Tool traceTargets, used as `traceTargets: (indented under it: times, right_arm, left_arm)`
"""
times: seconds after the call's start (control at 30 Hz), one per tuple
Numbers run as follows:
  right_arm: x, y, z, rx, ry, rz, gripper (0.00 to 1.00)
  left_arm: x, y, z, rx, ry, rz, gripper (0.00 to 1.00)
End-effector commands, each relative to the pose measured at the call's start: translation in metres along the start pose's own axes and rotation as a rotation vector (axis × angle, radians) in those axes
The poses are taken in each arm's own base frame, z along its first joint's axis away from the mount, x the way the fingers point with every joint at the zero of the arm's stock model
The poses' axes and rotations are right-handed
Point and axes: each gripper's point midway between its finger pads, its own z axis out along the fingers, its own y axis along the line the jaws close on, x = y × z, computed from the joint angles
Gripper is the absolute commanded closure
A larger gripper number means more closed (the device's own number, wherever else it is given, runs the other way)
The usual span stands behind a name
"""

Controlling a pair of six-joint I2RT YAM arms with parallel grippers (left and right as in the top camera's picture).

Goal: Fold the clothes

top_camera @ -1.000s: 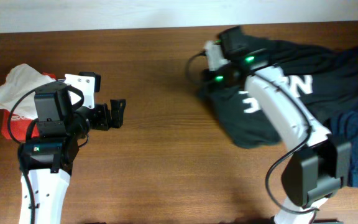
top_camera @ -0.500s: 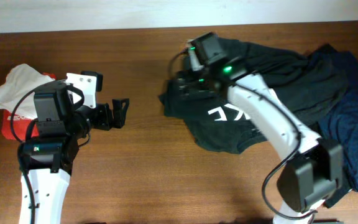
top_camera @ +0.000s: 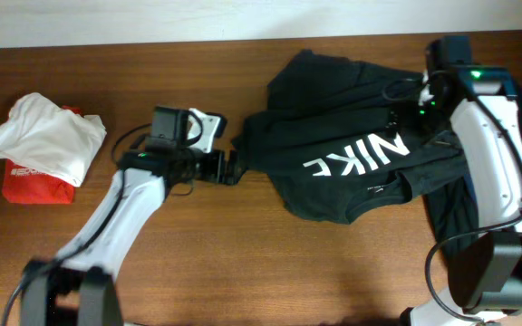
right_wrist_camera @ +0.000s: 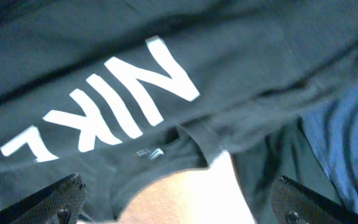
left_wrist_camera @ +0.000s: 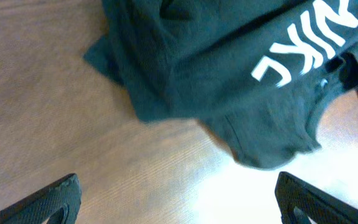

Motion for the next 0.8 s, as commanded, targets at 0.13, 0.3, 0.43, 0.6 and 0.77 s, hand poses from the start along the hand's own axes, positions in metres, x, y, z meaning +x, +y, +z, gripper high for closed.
traceTargets:
  times: [0.13, 0.3, 0.43, 0.6, 0.77]
  right_arm:
    - [0.004, -0.022, -0.007, 0.025, 0.01, 0.052, 0.01]
    - [0.005, -0.022, -0.007, 0.025, 0.014, 0.052, 0.01]
    - [0.007, -0.022, -0.007, 0.027, 0.022, 0.051, 0.01]
    - [0.007, -0.025, -0.007, 0.04, 0.021, 0.05, 0.01]
    - [0.006, -0.026, -0.007, 0.05, 0.019, 0.05, 0.01]
  left_arm:
    - [0.004, -0.003, 0.082, 0.059, 0.02, 0.053, 0.01]
    - [0.012, -0.002, 0.119, 0.078, 0.021, 0.083, 0.17]
    - [0.002, 0.004, 0.124, 0.055, -0.023, 0.085, 0.99]
    - [-0.053, 0.041, 0.084, -0.054, -0.132, 0.026, 0.99]
    - [-0.155, 0.13, -0.021, -0.257, -0.389, -0.061, 0.99]
